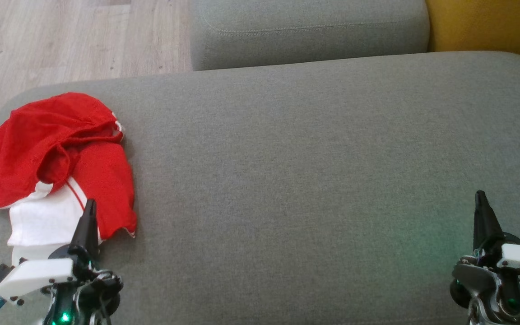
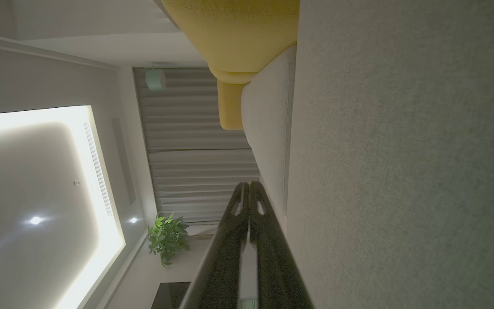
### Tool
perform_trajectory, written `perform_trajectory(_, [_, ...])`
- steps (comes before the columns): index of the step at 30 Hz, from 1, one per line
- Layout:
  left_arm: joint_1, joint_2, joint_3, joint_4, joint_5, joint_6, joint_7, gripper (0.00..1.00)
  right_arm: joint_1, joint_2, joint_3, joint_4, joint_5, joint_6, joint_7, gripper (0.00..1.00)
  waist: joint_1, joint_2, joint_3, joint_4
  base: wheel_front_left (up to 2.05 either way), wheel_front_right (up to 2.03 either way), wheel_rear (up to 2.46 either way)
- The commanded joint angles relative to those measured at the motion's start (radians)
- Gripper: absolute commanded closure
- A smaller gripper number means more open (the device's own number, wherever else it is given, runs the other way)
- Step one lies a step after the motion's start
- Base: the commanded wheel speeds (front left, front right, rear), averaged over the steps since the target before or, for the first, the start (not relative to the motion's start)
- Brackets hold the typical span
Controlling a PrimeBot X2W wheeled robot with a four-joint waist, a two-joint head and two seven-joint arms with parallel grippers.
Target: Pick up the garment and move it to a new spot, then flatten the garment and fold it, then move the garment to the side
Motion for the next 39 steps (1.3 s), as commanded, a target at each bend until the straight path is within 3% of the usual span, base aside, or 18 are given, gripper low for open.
perform_trajectory(1, [-0.057,0.008,0.035,-0.038,-0.004,-0.007,0.008,1.00,-0.052,-0.004,0.021,-0.037,0.007,0.008,0.006,1.00,0.0000,0.0000,0.000,0.000,0.00,0.00,0.00])
perform_trajectory(18, [-0.057,0.008,0.035,-0.038,-0.004,-0.007,0.008,1.00,-0.052,-0.004,0.021,-0.037,0.007,0.008,0.006,1.00,0.0000,0.0000,0.000,0.000,0.00,0.00,0.00])
perform_trajectory(19, [0.000,0.000,0.000,0.000,0.000,0.000,0.000,0.00,0.000,0.000,0.000,0.000,0.000,0.000,0.000,0.00,0.0000,0.0000,0.000,0.000,0.00,0.00,0.00])
perform_trajectory(39, [-0.010,-0.001,-0.023,-0.026,0.064,0.000,-0.060,0.00,-0.004,-0.009,0.057,-0.052,-0.025,0.001,-0.053,0.00,0.0000,0.0000,0.002,-0.002,0.00,0.00,0.00])
